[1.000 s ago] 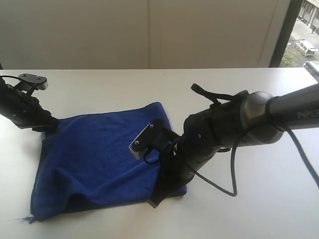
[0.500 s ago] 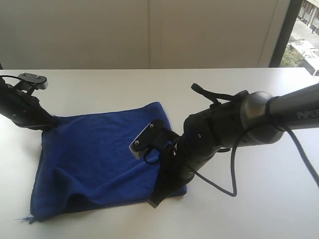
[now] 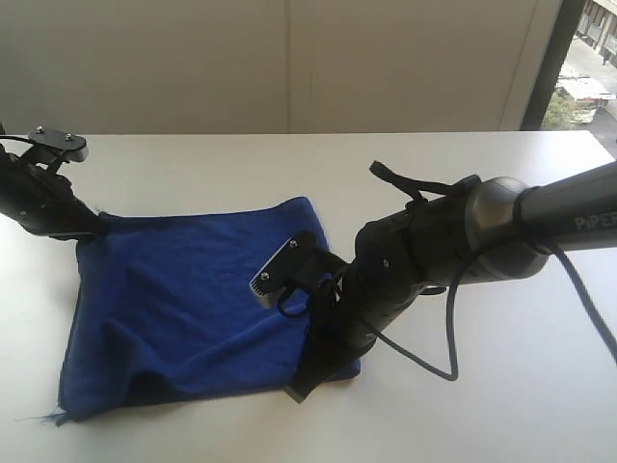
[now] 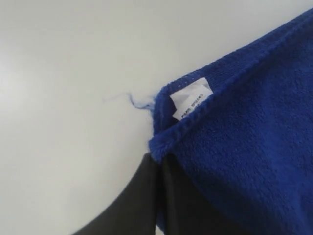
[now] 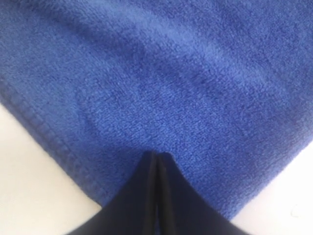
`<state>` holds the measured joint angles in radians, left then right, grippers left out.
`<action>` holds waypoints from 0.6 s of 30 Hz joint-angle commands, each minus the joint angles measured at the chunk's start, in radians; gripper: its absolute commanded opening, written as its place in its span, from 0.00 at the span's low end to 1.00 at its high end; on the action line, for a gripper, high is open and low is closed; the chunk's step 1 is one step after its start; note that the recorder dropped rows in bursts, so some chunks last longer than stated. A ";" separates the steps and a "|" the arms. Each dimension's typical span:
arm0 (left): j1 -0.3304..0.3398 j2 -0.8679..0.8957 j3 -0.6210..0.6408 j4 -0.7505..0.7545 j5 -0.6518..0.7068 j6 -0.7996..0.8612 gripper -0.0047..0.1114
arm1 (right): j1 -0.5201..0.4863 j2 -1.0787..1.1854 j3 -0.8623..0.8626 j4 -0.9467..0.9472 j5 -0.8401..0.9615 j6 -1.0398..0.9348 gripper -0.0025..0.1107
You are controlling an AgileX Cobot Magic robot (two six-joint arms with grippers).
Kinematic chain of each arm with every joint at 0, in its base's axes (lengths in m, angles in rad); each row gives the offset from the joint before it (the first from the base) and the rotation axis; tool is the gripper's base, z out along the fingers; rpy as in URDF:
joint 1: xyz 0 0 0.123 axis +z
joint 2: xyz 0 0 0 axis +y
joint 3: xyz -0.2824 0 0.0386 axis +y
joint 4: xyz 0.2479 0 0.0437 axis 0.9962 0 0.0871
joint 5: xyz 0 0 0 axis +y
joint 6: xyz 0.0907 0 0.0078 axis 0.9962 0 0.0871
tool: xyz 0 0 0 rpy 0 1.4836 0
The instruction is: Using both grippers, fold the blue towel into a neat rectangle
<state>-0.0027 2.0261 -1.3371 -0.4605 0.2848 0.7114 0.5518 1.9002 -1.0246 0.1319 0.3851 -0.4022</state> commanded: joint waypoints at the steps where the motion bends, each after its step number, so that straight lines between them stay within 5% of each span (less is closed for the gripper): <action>1: 0.001 -0.012 -0.002 0.008 -0.013 0.003 0.04 | -0.005 0.009 -0.002 -0.002 0.018 0.006 0.02; 6: 0.001 -0.012 -0.002 0.081 -0.110 0.003 0.07 | -0.005 0.009 -0.002 -0.002 0.028 0.006 0.02; 11: 0.001 -0.012 -0.002 0.095 -0.170 0.003 0.54 | -0.005 0.009 -0.002 -0.002 0.039 0.006 0.02; 18: 0.001 -0.105 -0.002 0.095 -0.072 -0.035 0.51 | -0.005 0.009 -0.002 -0.002 0.033 0.006 0.02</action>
<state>-0.0027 1.9824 -1.3371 -0.3618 0.1844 0.6905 0.5518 1.9010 -1.0262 0.1319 0.3911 -0.4022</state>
